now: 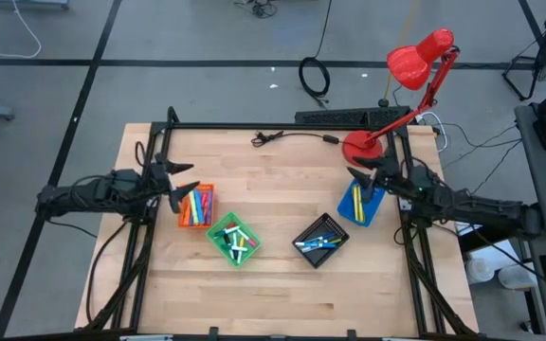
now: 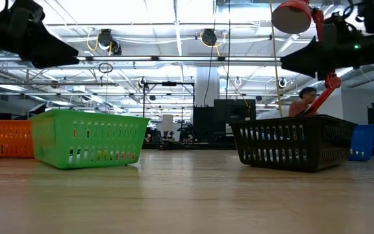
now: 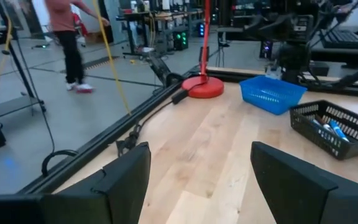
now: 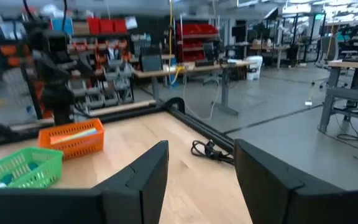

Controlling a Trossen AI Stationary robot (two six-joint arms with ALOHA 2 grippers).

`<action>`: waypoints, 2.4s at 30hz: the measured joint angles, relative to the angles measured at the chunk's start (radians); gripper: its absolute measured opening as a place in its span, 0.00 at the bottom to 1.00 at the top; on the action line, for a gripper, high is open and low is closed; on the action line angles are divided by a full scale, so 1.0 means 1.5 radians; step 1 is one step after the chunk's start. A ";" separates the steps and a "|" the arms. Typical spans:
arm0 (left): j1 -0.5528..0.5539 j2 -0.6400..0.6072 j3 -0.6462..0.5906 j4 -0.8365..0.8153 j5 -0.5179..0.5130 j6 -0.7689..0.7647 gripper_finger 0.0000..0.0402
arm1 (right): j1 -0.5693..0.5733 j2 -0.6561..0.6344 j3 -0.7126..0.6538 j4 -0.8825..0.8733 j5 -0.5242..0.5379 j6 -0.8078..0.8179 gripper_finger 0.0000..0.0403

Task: Pick & Place Markers
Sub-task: Return to Home Position

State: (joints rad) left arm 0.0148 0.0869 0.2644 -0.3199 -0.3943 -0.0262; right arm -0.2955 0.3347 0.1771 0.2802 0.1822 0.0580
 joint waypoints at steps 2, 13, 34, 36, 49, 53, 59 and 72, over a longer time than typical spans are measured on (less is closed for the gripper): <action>0.006 -0.027 0.000 -0.023 0.000 0.001 0.69 | 0.000 -0.039 -0.021 0.000 0.000 0.006 0.42; 0.030 -0.055 -0.006 -0.077 0.000 -0.026 0.68 | 0.003 -0.168 -0.095 0.002 -0.004 0.016 0.42; 0.030 -0.055 -0.005 -0.067 -0.005 -0.021 0.68 | 0.214 -0.190 -0.108 0.022 -0.245 0.108 0.42; 0.030 -0.055 -0.005 -0.068 -0.005 -0.022 0.68 | 0.252 -0.187 -0.108 0.049 -0.245 0.092 0.42; 0.030 -0.055 -0.005 -0.069 0.000 -0.023 0.68 | 0.339 -0.187 -0.109 -0.068 0.070 0.017 0.42; 0.030 -0.055 -0.005 -0.069 0.000 -0.021 0.68 | 0.339 -0.187 -0.109 -0.101 0.068 0.018 0.42; 0.030 -0.055 -0.005 -0.069 0.001 -0.021 0.68 | 0.339 -0.187 -0.109 -0.126 0.068 0.013 0.42; 0.030 -0.055 -0.005 -0.071 0.072 -0.007 0.68 | 0.328 -0.186 -0.109 -0.141 0.066 -0.012 0.42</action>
State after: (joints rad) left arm 0.0595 0.0051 0.2569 -0.4271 -0.2856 -0.0364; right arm 0.1967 0.0563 0.0139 0.0694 0.2807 0.0396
